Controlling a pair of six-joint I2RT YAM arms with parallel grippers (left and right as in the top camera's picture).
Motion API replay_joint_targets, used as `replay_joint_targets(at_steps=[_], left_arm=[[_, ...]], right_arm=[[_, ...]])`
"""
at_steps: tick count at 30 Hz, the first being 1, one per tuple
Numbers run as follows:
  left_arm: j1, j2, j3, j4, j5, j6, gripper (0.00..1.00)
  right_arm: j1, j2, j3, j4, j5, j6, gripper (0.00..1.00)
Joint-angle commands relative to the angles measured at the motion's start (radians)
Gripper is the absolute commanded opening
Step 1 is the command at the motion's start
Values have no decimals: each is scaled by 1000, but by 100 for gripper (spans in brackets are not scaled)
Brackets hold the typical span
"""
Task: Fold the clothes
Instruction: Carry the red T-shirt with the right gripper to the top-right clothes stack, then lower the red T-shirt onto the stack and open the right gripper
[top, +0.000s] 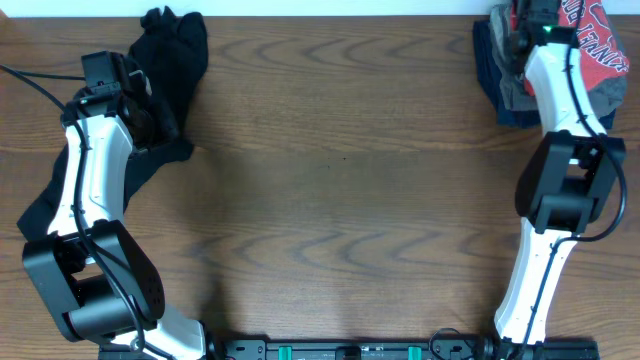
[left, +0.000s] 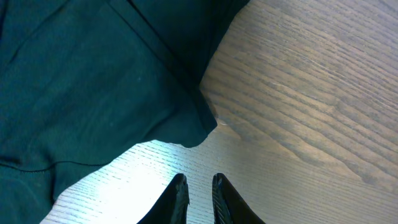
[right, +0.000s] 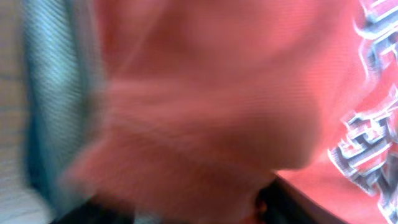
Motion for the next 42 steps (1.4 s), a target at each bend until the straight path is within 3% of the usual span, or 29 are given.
replay_joint_targets(at_steps=[1,7,13,14,16,18,19,29,42], left_arm=[[5,12,12,2,-12,6,17],[5,12,12,3,-12,6,17],[5,12,12,3,-12,6,17],[5,12,12,3,-12,6,22],[5,12,12,2,-12,6,51],[5,12,12,1,-12,6,98],[5,12,12,1,-12,6,98],[5,12,12,1,-2,-17,98],[5,12,12,1,-2,-17,98]], right_arm=[[71,-32,21,-15,-78,5,72],[135,-122,21,-33,-86,72,77],[126,-264,21,-58,-235,86,79],[122,-285,21,-62,-257,88,80],[113,-331,21,-77,-314,87,86],[112,-375,21,-93,-338,87,95],[112,-396,21,-106,-339,87,99],[170,-642,21,-325,-348,128,99],[212,-698,21,-454,-400,162,99]])
